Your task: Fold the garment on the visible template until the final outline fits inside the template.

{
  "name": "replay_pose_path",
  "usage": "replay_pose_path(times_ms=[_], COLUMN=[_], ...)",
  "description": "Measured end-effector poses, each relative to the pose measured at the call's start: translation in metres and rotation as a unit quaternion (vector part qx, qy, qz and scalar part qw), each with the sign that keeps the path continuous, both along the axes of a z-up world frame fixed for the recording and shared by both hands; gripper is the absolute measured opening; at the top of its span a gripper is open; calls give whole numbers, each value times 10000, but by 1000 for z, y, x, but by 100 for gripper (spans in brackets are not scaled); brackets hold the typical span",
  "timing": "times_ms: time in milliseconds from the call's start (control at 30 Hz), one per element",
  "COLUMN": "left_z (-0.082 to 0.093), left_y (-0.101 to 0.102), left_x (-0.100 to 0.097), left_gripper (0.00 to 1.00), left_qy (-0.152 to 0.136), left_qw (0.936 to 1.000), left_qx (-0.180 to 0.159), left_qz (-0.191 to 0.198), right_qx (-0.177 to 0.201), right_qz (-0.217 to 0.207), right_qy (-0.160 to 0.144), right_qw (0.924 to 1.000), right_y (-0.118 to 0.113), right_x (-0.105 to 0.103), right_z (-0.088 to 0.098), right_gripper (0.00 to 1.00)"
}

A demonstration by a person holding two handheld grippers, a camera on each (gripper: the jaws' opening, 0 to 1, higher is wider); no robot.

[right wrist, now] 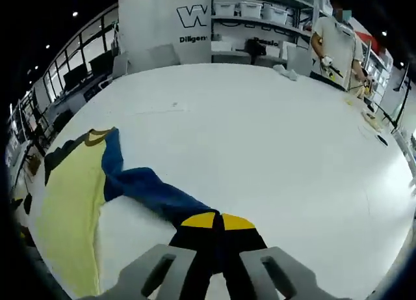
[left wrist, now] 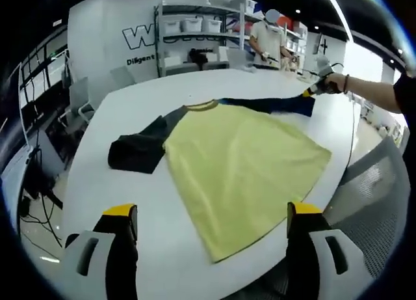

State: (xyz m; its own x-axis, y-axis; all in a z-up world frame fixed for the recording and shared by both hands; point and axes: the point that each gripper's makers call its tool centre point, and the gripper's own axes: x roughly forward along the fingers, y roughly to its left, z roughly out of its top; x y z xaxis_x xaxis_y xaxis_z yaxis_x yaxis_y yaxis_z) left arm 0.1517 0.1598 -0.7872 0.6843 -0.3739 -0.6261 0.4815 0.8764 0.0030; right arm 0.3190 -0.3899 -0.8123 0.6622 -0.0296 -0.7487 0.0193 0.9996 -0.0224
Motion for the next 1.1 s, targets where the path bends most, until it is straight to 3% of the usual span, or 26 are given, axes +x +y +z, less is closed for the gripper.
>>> replay_pose_path(times_ms=[200, 433, 700, 933, 1100], left_z=[-1, -6, -7, -8, -5], left_y=[-5, -5, -7, -10, -12], left_x=[0, -2, -2, -3, -3], left_gripper=[94, 93, 93, 94, 94], left_qy=[-69, 24, 35, 87, 20], left_qw=[9999, 9999, 9998, 9999, 10000], left_qx=[84, 167, 174, 146, 95], left_qz=[-41, 23, 57, 24, -20], right_qx=[-31, -298, -334, -290, 168], right_qz=[-221, -99, -159, -462, -810], right_qy=[-22, 134, 85, -33, -119], right_qw=[9997, 9994, 9993, 9985, 9965], right_y=[-14, -14, -21, -25, -26], right_x=[17, 30, 41, 31, 18], right_z=[-20, -41, -50, -39, -30], right_gripper=[0, 0, 0, 25, 33])
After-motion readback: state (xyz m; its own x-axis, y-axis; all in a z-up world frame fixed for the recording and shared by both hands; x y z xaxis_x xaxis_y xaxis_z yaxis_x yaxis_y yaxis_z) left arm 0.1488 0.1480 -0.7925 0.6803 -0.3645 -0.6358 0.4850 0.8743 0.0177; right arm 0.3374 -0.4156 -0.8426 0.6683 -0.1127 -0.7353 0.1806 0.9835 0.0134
